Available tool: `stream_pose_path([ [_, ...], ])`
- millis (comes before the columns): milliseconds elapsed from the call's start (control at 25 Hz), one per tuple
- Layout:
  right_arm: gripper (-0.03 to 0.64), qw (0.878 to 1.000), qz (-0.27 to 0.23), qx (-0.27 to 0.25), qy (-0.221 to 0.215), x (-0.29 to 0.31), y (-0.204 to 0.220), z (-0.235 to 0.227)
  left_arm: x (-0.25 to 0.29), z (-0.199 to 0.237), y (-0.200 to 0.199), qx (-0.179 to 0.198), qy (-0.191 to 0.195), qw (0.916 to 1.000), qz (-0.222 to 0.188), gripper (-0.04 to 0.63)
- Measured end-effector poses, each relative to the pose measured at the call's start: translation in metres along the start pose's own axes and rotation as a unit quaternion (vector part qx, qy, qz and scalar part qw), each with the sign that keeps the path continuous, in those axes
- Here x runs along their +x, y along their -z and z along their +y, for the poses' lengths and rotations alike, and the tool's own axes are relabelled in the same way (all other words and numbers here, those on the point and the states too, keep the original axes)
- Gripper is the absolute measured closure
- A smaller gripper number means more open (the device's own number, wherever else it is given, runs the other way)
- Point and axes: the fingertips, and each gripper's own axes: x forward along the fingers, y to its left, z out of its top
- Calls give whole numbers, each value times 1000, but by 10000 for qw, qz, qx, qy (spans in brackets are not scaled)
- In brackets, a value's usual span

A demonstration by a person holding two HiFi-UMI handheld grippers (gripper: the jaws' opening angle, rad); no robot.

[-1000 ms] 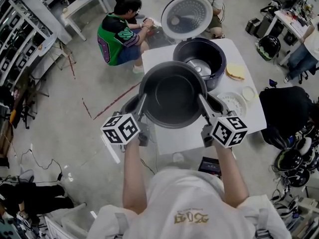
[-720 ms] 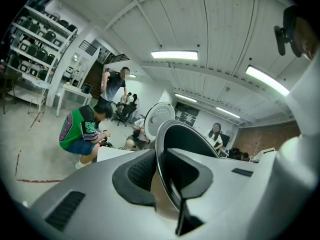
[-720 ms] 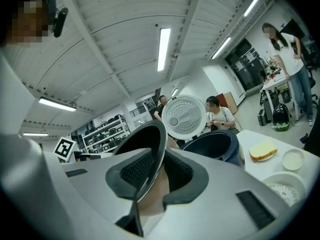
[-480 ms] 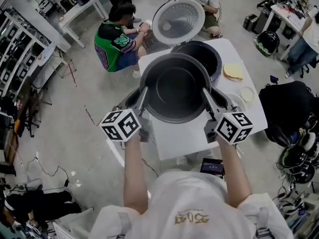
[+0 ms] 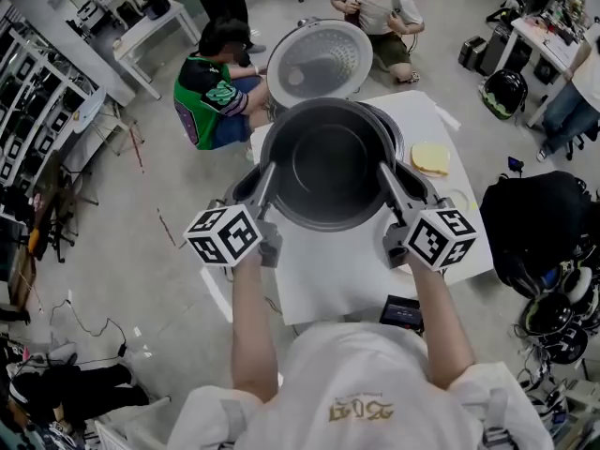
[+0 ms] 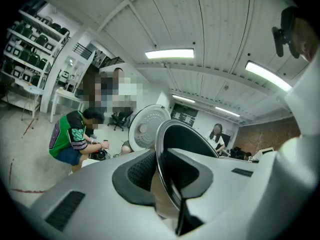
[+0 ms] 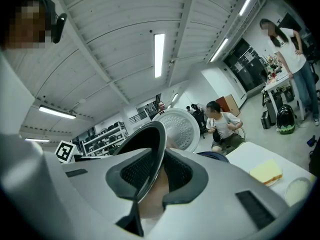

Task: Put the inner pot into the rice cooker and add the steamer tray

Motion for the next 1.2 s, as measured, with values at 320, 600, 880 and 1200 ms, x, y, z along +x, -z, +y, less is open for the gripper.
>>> stream_pose_path([
  [320,528,9999,69,-68,-44,19,-18,-38,45,-3,0,-142,-42,9999,-67,509],
  [600,528,9996,257,-9,-81,35,-22,-75,81,-2,10,-253,-179,9995,4,509],
  [880,529,9988,452,152,-86,57,-7,-98,101,16,23,-354,-367,9986,151,509],
  [1200,529,9962,785,369,82,80,10,-123,127,37,39,-503,-496,9962,508,508],
])
